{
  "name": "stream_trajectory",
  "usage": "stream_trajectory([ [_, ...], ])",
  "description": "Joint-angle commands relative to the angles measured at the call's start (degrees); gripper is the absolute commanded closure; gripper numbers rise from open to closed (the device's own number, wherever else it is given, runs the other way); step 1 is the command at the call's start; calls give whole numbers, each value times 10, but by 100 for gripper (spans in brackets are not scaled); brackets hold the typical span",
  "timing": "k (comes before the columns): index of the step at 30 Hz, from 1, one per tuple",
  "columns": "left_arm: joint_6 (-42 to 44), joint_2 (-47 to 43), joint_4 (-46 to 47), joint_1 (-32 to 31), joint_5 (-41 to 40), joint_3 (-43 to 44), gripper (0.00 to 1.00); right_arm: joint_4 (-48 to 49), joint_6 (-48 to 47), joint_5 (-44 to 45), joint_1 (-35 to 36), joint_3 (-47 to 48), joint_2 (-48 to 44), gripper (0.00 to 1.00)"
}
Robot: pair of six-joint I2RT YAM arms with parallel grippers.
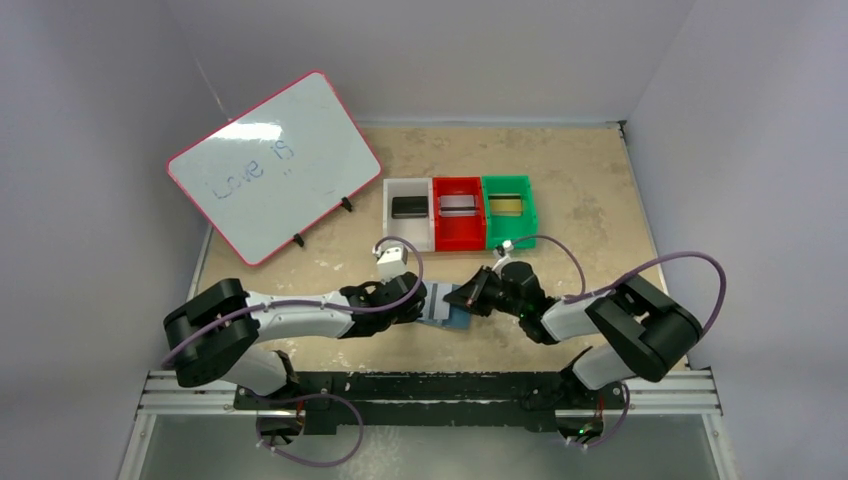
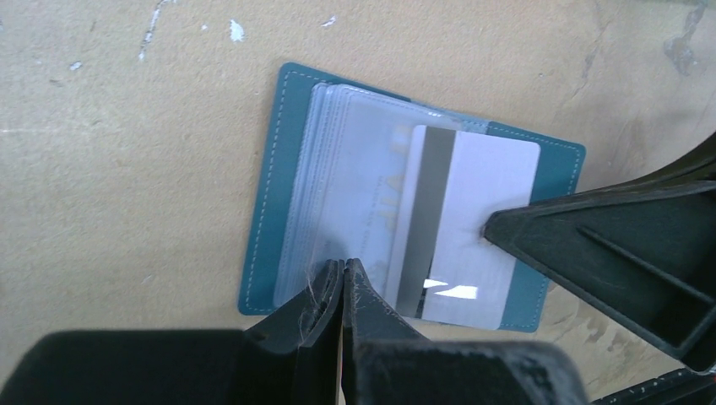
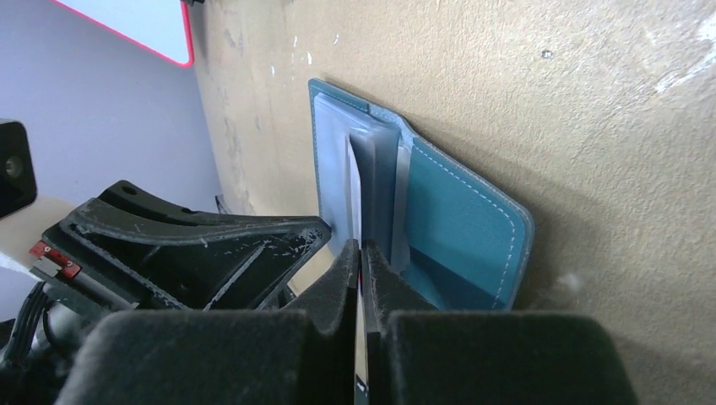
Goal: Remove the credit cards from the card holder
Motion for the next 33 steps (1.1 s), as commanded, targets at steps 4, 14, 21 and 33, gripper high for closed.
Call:
stream_trajectory([
  [4, 3, -18, -50, -2, -24, 1, 100, -65, -72, 5, -1, 9, -46, 100],
  [14, 10, -64, -64, -2, -33, 14, 100, -126, -142, 56, -2, 7, -190, 100],
  [21, 24, -159, -109, -2, -85, 24, 77, -248, -307, 121, -2, 65, -324, 100],
  [33, 57, -252, -310, 34, -266, 75, 45, -163, -586, 134, -1, 61, -430, 100],
])
